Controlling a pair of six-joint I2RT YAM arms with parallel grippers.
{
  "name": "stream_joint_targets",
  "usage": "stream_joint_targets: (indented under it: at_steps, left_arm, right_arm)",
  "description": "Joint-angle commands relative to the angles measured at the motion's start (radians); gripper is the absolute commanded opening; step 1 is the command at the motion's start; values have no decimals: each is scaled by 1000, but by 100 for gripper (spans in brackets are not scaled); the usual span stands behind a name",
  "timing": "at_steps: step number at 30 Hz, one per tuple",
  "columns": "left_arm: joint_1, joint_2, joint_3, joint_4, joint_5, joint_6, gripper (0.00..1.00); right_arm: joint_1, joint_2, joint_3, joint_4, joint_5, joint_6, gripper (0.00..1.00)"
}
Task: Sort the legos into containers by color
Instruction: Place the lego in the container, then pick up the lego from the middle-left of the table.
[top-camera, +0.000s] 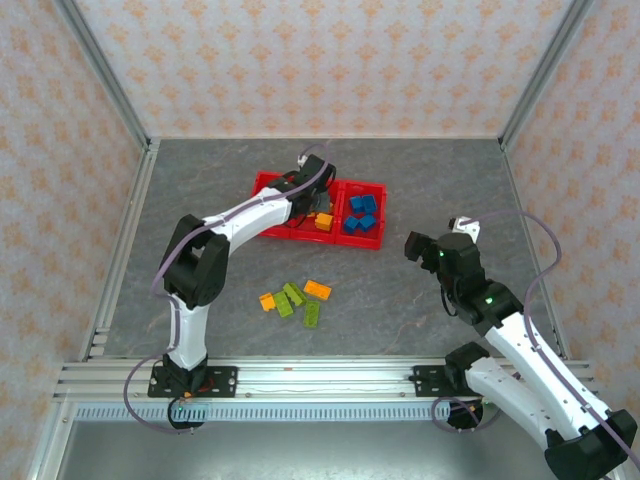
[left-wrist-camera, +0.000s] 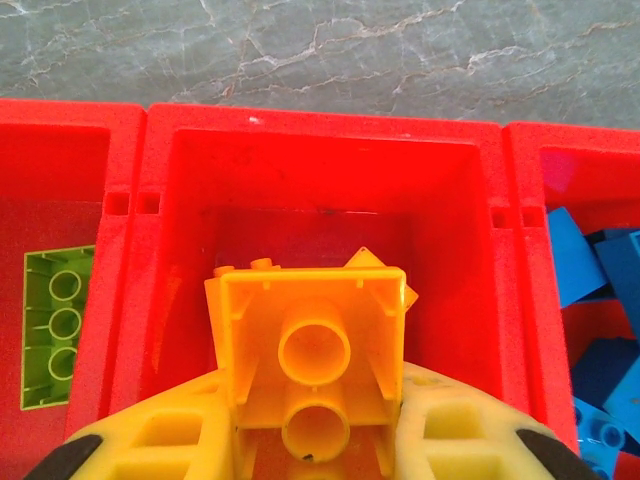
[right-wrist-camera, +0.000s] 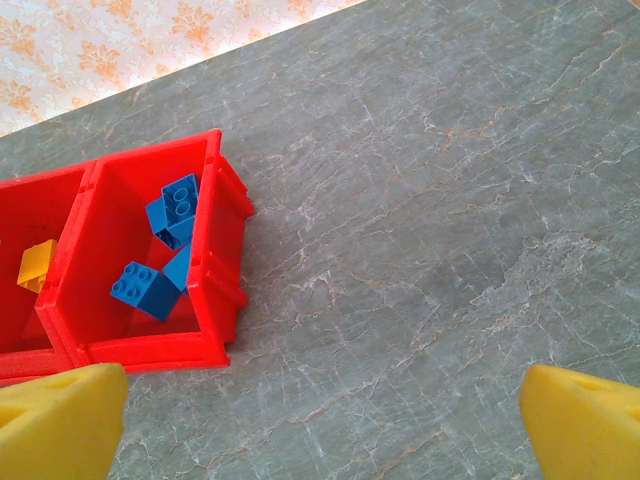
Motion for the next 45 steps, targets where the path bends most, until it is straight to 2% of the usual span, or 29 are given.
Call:
stream_joint_targets:
  at_steps: [1, 10, 15, 24, 30, 35, 37, 45]
  left_arm:
    - [23, 4, 32, -30, 13, 0, 32]
    - [36, -89, -64, 51, 18, -21, 44]
    - [36, -233, -173, 150, 46, -25, 66]
    - [21, -432, -265, 90, 13, -12, 99]
    - [-7, -601, -437, 47, -8, -62, 99]
    - [-33, -752, -646, 7, -40, -188, 99]
    - [-34, -809, -734, -14, -36, -269, 96]
    - [-35, -943, -972, -72, 19, -404, 80]
  right_arm:
    - [1, -12, -2, 1, 13, 6, 100]
    - [2, -12, -3, 1, 13, 6, 100]
    - [1, -10, -3, 1, 18, 9, 100]
    - [3, -10, -3, -1, 17, 9, 100]
    - [1, -9, -3, -1, 16, 8, 100]
    - [1, -7, -2, -1, 17, 9, 100]
    - [2, -7, -3, -1, 18, 10, 100]
    - [2, -7, -2, 0, 12, 9, 100]
